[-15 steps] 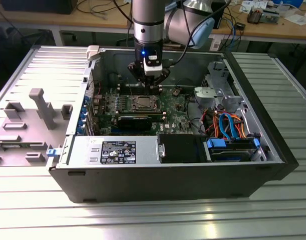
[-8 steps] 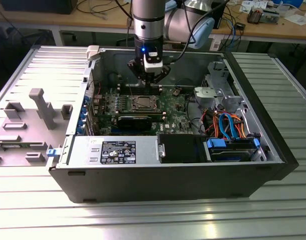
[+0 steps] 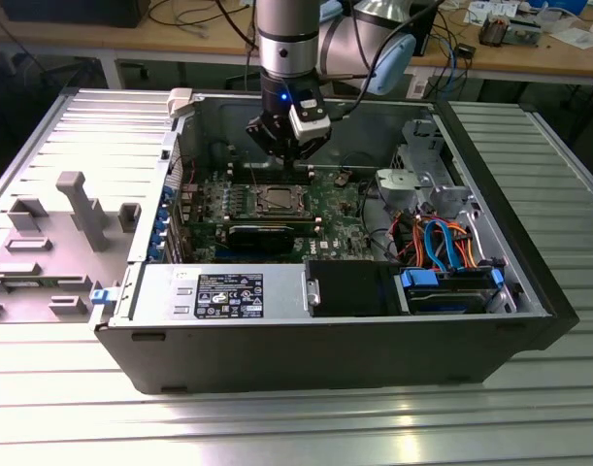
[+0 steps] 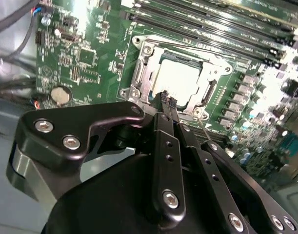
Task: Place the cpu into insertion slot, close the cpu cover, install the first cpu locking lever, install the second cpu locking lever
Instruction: 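Install the first cpu locking lever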
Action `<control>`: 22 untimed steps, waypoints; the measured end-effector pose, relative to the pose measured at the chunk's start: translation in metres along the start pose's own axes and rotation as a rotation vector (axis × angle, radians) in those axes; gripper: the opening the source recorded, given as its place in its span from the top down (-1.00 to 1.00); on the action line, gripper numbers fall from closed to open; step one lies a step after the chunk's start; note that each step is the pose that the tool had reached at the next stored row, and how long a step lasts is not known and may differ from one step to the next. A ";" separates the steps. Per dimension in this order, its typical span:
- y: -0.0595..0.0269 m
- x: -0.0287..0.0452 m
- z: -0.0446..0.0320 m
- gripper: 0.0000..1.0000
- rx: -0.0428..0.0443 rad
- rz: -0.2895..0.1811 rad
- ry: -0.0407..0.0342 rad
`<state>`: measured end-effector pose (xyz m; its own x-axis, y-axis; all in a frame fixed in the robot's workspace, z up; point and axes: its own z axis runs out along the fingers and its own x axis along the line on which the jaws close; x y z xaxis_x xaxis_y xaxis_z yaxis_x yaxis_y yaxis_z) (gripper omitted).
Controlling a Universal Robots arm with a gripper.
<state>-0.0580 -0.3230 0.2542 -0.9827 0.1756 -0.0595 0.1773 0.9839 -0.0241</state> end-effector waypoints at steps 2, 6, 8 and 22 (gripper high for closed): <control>0.0000 0.0003 0.0000 0.79 -0.0029 -0.047 -0.0011; -0.0001 0.0003 0.0000 0.79 -0.0031 -0.051 -0.0012; -0.0001 0.0003 0.0000 0.79 -0.0025 -0.051 0.0052; -0.0028 0.0093 -0.0004 0.79 -0.0246 -0.095 0.0211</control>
<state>-0.0676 -0.3242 0.2542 -0.9960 0.0817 -0.0371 0.0819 0.9966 -0.0040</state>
